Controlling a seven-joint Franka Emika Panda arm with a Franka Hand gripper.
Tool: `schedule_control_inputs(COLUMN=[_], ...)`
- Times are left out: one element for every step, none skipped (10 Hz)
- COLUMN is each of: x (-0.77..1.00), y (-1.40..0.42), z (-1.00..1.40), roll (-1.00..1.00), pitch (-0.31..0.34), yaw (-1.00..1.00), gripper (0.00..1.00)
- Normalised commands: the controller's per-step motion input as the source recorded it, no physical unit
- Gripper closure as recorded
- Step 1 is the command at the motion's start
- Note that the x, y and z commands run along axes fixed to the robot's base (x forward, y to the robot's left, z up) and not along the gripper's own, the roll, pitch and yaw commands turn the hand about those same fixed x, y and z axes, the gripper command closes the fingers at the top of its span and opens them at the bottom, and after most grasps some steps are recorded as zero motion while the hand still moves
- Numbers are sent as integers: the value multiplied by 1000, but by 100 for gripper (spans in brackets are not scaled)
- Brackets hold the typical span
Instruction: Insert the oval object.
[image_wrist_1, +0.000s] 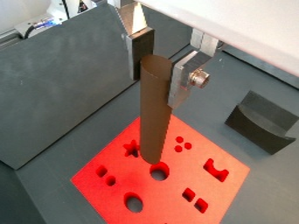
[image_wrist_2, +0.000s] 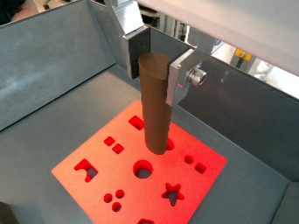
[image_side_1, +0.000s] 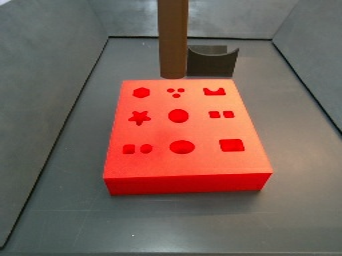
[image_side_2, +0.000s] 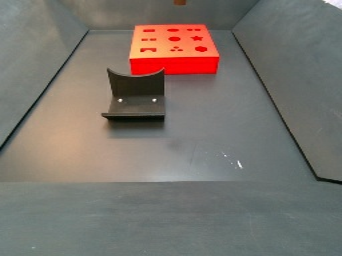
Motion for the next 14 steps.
schedule_control_inputs(x=[0, 0, 0, 0, 0, 0, 0, 0, 109, 286, 326, 357, 169, 34], y=[-329, -377, -283, -249, -426, -220, -43, -171, -340, -591, -540, -314, -69, 0], z=[-89, -203, -234, -191, -343, -271, -237, -271, -249, -180, -240, -191, -80, -137], roll=[240, 374, 500, 500, 427, 0, -110, -91, -70, -36, 36, 120, 144, 156], pitch=[0, 0, 0, 0, 0, -26, -124, -139, -127, -97, -57, 0, 27, 11], yaw=[291, 374, 349, 360, 277, 0, 0, 0, 0, 0, -503, -589, -300, -140], gripper=[100, 100, 100, 100, 100, 100, 100, 100, 100, 100, 100, 100, 100, 100])
